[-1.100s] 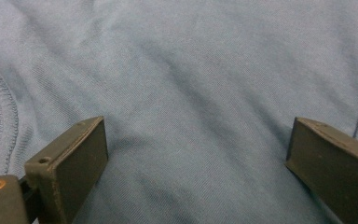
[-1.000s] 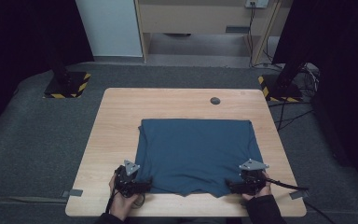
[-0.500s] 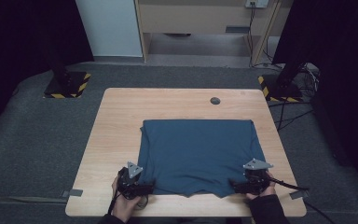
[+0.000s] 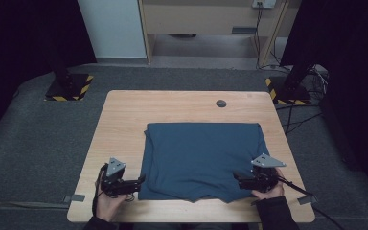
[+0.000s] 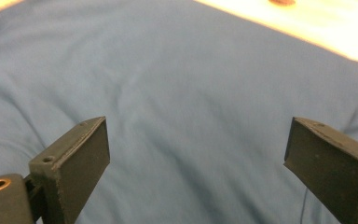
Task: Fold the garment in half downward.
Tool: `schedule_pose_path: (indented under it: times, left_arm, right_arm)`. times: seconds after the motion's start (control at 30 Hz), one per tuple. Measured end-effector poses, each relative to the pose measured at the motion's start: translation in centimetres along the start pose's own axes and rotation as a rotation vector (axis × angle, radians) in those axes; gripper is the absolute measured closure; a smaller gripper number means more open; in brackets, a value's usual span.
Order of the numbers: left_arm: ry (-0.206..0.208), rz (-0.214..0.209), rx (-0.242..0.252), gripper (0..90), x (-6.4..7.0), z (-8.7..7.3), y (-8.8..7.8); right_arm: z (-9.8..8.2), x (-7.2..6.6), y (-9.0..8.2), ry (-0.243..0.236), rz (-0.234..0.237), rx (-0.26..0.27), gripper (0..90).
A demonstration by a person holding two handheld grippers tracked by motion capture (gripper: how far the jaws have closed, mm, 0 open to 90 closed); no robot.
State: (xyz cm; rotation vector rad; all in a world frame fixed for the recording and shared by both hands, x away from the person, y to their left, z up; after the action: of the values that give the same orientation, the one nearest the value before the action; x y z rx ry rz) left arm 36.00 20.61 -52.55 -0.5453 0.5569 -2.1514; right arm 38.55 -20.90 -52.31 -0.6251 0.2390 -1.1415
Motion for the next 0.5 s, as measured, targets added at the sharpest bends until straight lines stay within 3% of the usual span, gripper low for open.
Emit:
schedule_pose_path:
  times: [0.27, 0.5]
  left_arm:
    - [-0.036, 0.032, 0.070, 7.6, -2.2, 1.4, -2.9]
    - [-0.052, 0.035, 0.067, 7.2, -2.9, 1.5, -3.1]
  right_arm:
    - [4.3, -1.1, -1.1, -0.046, 0.005, 0.048, 6.5]
    - [5.3, -1.9, -0.8, -0.052, 0.010, 0.049, 6.4]
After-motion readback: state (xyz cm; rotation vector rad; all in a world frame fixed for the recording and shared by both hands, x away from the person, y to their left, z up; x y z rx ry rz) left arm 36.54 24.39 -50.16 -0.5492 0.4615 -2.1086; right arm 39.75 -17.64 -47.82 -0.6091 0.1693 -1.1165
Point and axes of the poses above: each handheld gripper's, and its own axes: y roughly forward along the jaws, z roughly out of its top, x roughly to its right, the point moved 7 cm from there along y, roughly forward along the jaws, and after that the axes turned 10 degrees about -z, right-handed, at the moved point
